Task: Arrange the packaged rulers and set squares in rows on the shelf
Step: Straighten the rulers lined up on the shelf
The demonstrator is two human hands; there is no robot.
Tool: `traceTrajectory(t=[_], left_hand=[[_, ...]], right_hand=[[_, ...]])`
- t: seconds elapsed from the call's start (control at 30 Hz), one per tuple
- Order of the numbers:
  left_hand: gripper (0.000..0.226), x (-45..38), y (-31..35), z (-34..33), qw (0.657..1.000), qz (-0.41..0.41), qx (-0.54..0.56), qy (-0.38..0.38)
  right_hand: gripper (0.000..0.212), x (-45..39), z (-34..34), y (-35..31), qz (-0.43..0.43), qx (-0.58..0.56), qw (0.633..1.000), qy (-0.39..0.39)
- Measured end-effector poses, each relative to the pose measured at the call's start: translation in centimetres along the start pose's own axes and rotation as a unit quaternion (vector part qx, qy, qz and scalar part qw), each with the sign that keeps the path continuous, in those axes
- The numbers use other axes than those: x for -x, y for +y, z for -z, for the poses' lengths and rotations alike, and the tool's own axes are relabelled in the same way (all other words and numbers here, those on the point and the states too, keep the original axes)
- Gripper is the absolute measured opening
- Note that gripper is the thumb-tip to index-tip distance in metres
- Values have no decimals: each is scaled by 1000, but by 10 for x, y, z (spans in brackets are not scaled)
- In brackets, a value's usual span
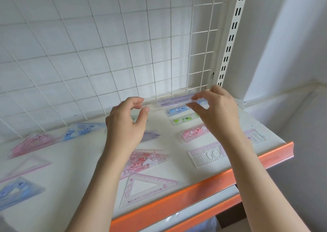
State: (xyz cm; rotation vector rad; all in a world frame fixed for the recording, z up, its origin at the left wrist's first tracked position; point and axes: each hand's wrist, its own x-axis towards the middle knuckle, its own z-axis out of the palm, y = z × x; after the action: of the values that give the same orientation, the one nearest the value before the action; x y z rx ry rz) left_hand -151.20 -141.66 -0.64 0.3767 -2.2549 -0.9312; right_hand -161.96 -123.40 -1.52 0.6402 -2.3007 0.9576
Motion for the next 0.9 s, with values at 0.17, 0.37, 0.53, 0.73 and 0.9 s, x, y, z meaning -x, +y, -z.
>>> traceTrajectory(t=[0.17,0.37,0.53,0.73,0.9], left_hand=[[10,9,-4,6,999,8,18,35],[11,9,-11,5,1000,11,-8,22],[10,12,-22,1,999,29,-16,4],[13,6,-29,1,999,46,-30,-4],[14,-2,-31,2,998,50,-43,2]], right_hand=[[12,0,-8,1,39,-20,999,-30],[21,-8,-21,5,48,21,988,-147],[43,-25,-37,22,59,72,977,-191],[44,-55,-52,35,74,106,960,-248],[43,-82,-58,38,80,124,928,-343]])
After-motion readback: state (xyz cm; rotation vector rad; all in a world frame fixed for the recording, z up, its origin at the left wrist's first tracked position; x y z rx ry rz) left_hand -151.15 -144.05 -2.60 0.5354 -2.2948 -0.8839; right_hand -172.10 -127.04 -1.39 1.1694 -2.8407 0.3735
